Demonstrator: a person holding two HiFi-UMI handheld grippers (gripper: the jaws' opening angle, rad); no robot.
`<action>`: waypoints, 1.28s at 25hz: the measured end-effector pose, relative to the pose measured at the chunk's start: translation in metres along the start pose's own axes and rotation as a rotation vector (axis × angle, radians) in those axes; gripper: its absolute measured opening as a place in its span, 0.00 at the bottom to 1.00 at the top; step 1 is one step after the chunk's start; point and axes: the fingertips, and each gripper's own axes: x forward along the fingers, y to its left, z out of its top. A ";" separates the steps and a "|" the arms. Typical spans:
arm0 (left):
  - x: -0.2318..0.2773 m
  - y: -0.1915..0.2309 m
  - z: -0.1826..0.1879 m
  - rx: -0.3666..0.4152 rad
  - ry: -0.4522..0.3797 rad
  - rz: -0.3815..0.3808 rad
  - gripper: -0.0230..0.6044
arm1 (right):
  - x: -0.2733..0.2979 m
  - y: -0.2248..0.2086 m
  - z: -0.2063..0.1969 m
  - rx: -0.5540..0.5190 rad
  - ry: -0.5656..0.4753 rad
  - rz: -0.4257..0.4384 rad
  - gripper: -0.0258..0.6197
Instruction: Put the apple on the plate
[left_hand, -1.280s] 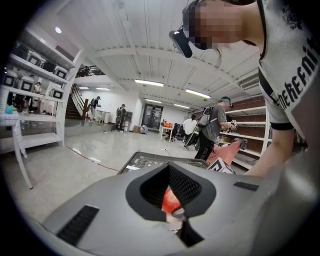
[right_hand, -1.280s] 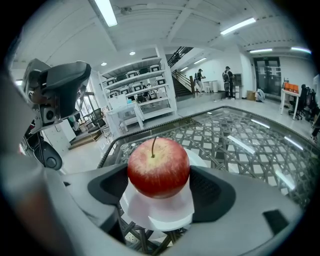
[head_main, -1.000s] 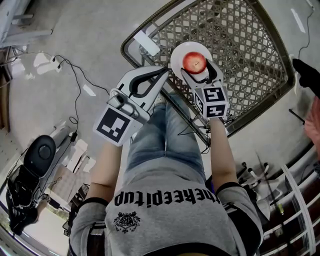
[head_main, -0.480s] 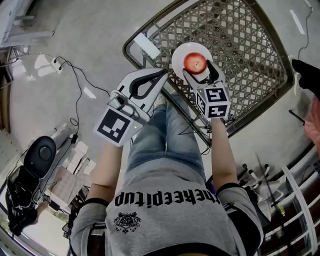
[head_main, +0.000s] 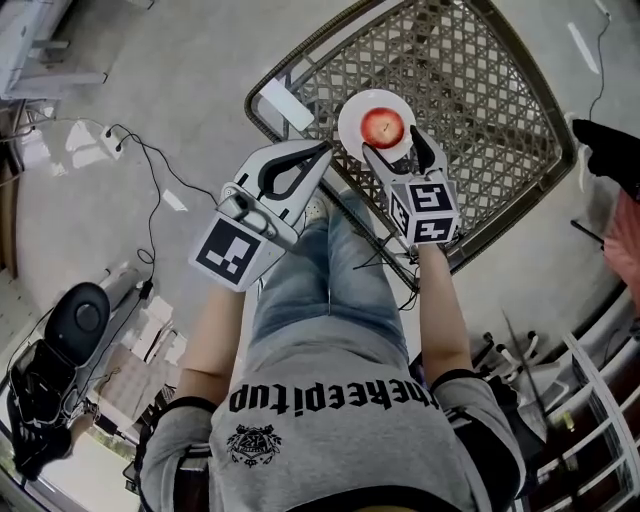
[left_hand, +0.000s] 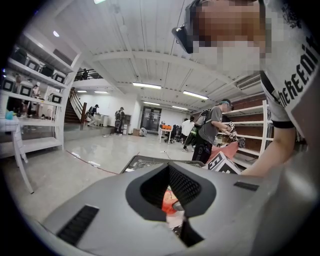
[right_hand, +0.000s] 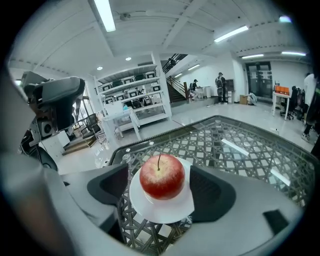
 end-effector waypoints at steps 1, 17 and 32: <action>0.000 -0.002 0.002 0.002 -0.004 -0.004 0.07 | -0.004 0.001 0.003 0.001 -0.009 -0.001 0.68; -0.013 -0.024 0.028 0.047 -0.058 -0.058 0.07 | -0.071 0.027 0.058 -0.007 -0.181 -0.046 0.17; -0.022 -0.044 0.045 0.083 -0.113 -0.121 0.07 | -0.127 0.049 0.092 0.021 -0.315 -0.076 0.02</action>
